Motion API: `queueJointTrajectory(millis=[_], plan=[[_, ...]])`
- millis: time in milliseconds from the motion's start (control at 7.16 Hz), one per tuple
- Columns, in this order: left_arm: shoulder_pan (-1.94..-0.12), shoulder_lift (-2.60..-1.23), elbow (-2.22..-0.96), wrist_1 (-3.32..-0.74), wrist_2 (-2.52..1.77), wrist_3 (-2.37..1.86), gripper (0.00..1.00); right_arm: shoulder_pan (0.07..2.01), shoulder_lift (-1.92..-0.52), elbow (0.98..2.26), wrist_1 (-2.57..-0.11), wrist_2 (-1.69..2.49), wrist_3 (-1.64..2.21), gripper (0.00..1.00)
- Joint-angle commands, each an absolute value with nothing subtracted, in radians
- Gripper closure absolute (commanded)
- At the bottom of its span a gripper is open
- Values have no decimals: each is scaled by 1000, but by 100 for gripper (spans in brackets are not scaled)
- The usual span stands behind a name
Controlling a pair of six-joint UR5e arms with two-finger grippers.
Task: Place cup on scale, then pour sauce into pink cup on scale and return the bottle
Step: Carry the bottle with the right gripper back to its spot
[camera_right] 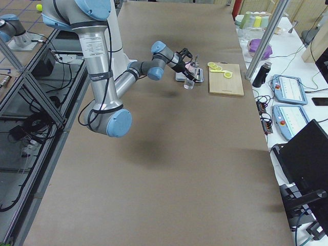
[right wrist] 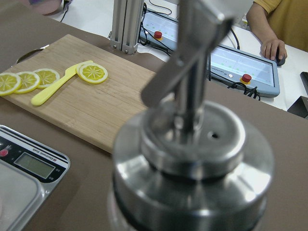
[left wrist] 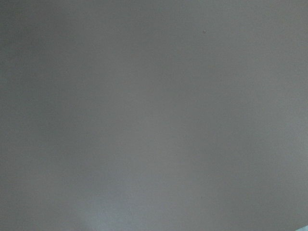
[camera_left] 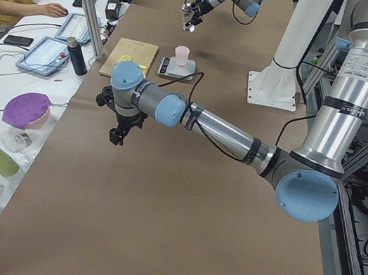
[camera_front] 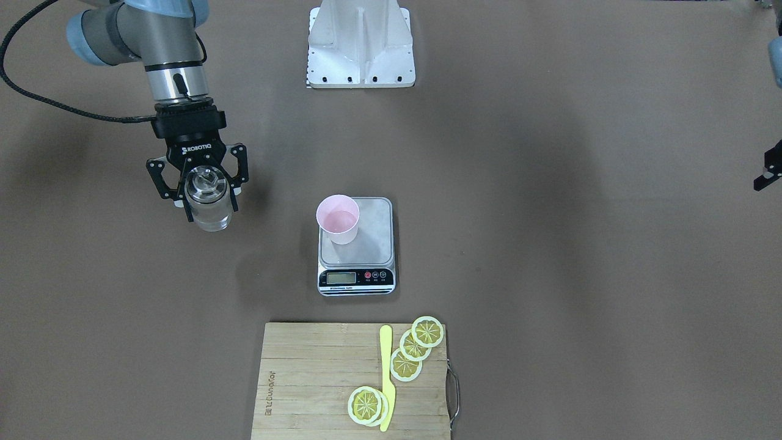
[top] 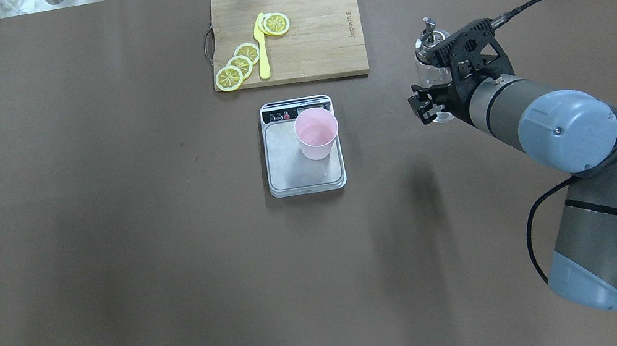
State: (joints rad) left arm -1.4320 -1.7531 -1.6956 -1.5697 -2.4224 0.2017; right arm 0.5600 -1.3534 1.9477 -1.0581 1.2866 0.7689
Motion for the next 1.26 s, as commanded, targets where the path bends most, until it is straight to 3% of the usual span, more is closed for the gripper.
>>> queueJointTrajectory(millis=[0,419,1117], plan=[[-1433,-1746,-1697,-1572,-2419,224,1,564,-1397,1887,-877,1321,886,77],[-1433,-1744,-1701,-1572,-2419,225,1,557,-1443,1723,-635,1319,874,77],[-1433,-1744,-1701,-1572,-2425,222,1,503,-1457,1720,-637,1266,825,77]])
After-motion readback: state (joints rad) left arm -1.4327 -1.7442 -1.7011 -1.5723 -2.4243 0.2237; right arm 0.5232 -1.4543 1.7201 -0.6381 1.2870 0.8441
